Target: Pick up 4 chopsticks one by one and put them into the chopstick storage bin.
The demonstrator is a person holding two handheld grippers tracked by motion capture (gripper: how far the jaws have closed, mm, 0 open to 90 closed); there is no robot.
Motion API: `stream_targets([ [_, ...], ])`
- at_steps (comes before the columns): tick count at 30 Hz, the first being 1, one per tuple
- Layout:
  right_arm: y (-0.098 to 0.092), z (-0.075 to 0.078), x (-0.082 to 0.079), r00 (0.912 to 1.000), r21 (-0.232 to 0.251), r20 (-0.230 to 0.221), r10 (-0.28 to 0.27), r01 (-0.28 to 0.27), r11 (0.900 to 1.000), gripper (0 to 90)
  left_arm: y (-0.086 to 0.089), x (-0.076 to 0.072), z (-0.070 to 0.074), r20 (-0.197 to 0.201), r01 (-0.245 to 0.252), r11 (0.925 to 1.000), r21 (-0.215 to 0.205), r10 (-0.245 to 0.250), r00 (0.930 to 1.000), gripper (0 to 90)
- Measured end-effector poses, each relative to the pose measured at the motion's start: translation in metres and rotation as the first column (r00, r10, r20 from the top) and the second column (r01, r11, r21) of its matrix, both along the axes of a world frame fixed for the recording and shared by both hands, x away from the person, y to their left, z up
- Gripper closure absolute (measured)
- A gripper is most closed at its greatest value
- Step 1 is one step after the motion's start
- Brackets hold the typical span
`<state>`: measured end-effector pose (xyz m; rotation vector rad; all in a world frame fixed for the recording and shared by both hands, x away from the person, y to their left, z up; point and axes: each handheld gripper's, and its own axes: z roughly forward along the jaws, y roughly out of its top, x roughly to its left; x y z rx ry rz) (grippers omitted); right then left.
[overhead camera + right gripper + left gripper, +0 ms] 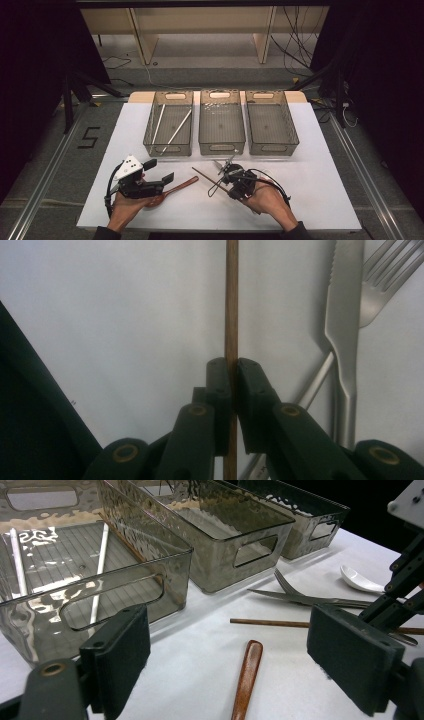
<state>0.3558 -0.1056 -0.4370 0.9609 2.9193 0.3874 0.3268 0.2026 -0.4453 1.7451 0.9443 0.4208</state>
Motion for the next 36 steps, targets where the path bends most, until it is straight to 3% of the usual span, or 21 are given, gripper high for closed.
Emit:
stream_targets([
  [9, 0.000, 0.015, 0.005, 0.9996, 0.055, 0.027, -0.004, 0.002, 0.999, 85.0, 0.000, 0.000, 0.000, 0.000, -0.003, 1.0000, 0.001, 0.003, 1.0000, 17.2],
  [18, 0.006, 0.031, 0.023, 0.9983, 0.135, 0.053, -0.026, 0.018, 0.991, 85.0, 0.000, 0.001, 0.000, 0.000, -0.002, 1.0000, 0.003, 0.002, 1.0000, 17.2],
  [36, 0.041, 0.060, 0.063, 0.9914, 0.239, 0.117, -0.059, 0.029, 0.970, 85.0, 0.002, 0.001, 0.000, 0.000, -0.005, 1.0000, -0.003, 0.005, 1.0000, 17.1],
])
